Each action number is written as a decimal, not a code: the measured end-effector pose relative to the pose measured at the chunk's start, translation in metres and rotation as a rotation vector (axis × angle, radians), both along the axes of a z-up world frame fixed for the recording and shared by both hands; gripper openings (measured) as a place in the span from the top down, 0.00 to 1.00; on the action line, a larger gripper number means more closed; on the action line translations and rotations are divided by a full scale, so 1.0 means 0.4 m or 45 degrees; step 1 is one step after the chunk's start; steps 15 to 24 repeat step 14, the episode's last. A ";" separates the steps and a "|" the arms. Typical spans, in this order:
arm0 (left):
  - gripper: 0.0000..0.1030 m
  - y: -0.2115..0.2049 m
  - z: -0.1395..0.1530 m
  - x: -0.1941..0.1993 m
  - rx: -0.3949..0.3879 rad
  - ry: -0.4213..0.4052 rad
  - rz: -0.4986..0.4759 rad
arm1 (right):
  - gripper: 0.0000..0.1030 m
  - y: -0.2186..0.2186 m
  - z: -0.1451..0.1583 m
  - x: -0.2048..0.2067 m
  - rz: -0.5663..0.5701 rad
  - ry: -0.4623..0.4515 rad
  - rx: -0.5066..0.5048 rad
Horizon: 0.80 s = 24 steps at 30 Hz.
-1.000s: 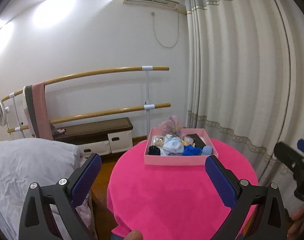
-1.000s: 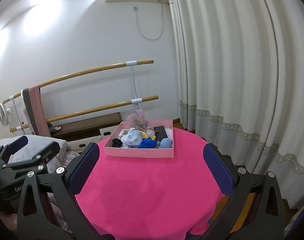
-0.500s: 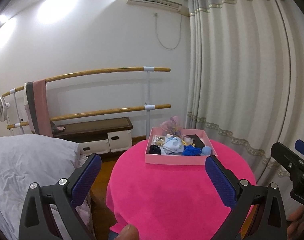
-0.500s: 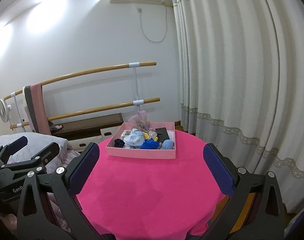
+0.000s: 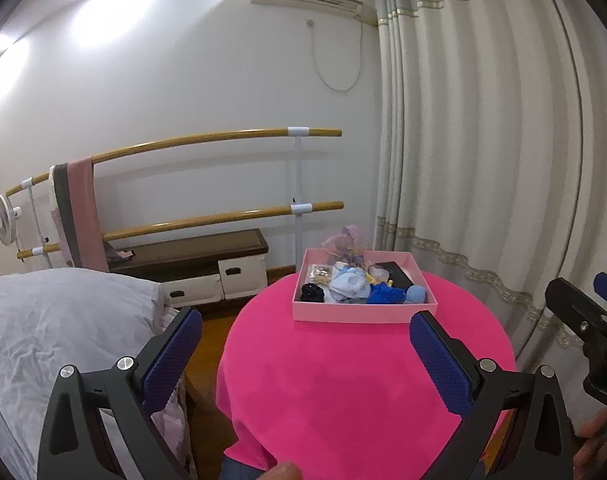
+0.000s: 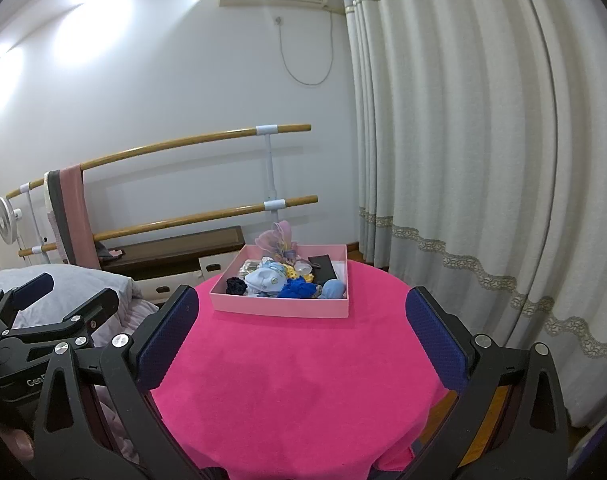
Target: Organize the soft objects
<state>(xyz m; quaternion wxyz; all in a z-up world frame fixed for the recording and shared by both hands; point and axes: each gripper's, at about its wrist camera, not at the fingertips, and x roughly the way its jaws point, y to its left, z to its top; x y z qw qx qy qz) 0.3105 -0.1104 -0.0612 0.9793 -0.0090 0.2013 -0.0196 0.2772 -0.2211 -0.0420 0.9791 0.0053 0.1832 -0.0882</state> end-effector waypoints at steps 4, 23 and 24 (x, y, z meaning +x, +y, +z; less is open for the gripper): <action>0.00 0.011 0.004 -0.008 -0.009 -0.007 -0.006 | 0.00 0.002 0.000 -0.001 -0.002 -0.002 -0.001; 0.00 0.013 -0.003 -0.028 -0.017 -0.043 -0.017 | 0.00 0.000 -0.004 -0.003 -0.001 -0.010 -0.002; 0.00 0.013 -0.003 -0.028 -0.017 -0.043 -0.017 | 0.00 0.000 -0.004 -0.003 -0.001 -0.010 -0.002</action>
